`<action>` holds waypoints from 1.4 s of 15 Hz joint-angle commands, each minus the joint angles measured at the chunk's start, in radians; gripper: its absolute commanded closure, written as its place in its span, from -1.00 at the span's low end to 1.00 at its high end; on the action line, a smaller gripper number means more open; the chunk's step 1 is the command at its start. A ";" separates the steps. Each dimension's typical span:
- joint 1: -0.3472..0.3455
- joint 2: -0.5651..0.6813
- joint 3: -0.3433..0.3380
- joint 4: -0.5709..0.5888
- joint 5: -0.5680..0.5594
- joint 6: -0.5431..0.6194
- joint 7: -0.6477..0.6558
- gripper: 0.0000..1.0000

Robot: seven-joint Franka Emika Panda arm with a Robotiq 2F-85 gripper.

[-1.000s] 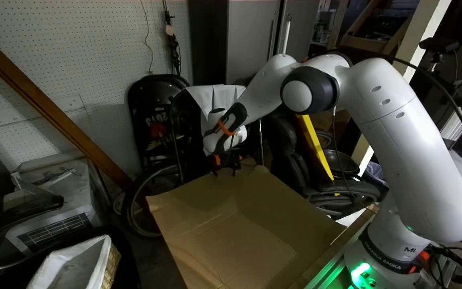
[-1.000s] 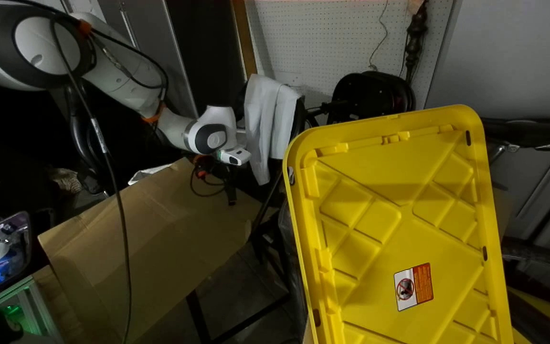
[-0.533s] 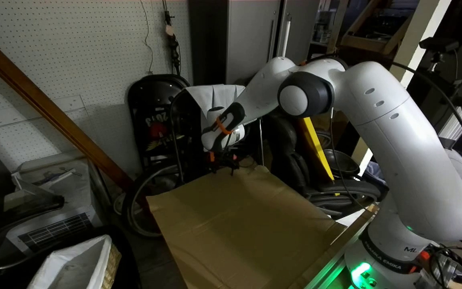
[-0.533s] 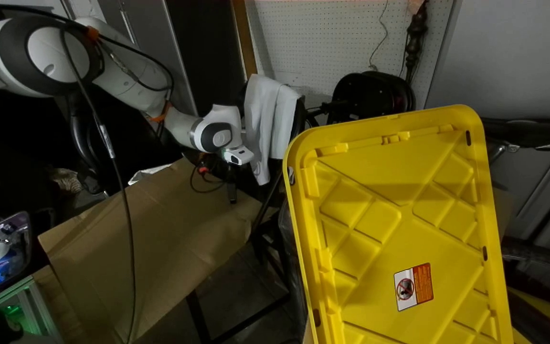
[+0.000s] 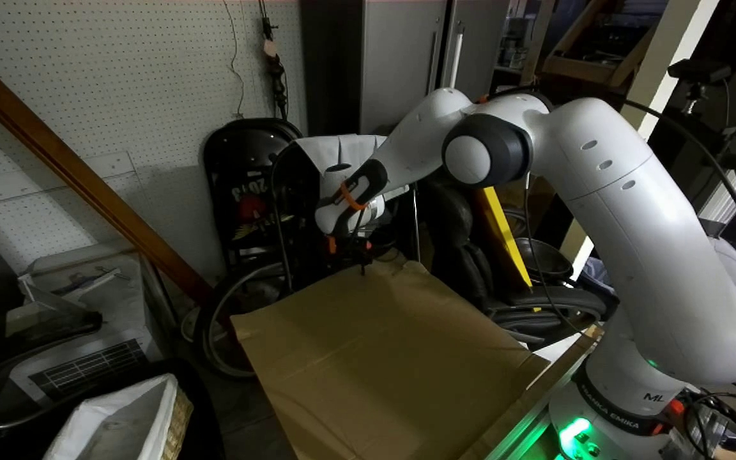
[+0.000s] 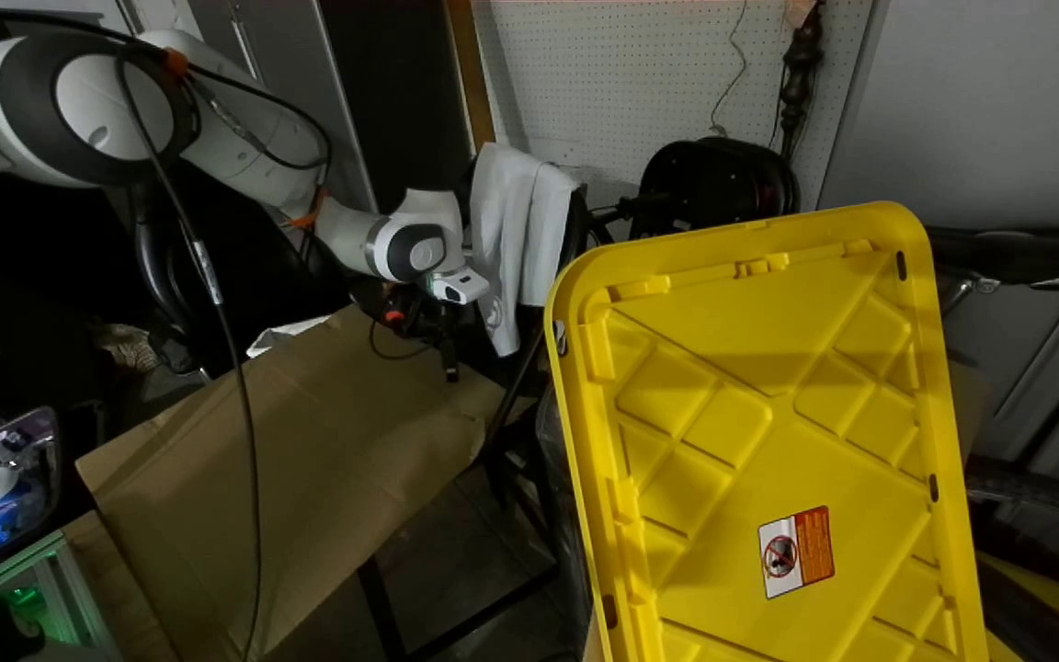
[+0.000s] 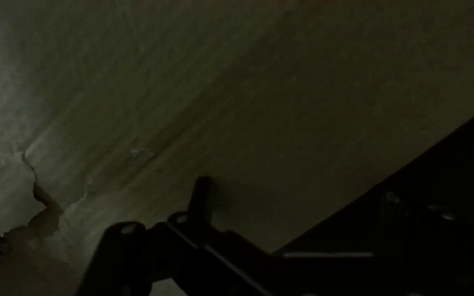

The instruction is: Push the the cardboard on the chair upwards

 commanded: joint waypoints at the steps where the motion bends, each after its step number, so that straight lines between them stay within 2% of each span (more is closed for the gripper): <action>1: 0.001 -0.095 0.032 -0.075 -0.029 -0.004 -0.070 -1.00; 8: -0.036 -0.261 0.091 -0.230 0.000 -0.060 -0.252 -1.00; 14: -0.062 -0.377 0.140 -0.386 -0.016 -0.125 -0.521 -1.00; 17: -0.036 -0.367 0.163 -0.401 -0.053 -0.139 -0.599 -1.00; 21: -0.006 -0.305 0.182 -0.360 -0.143 -0.196 -0.674 -1.00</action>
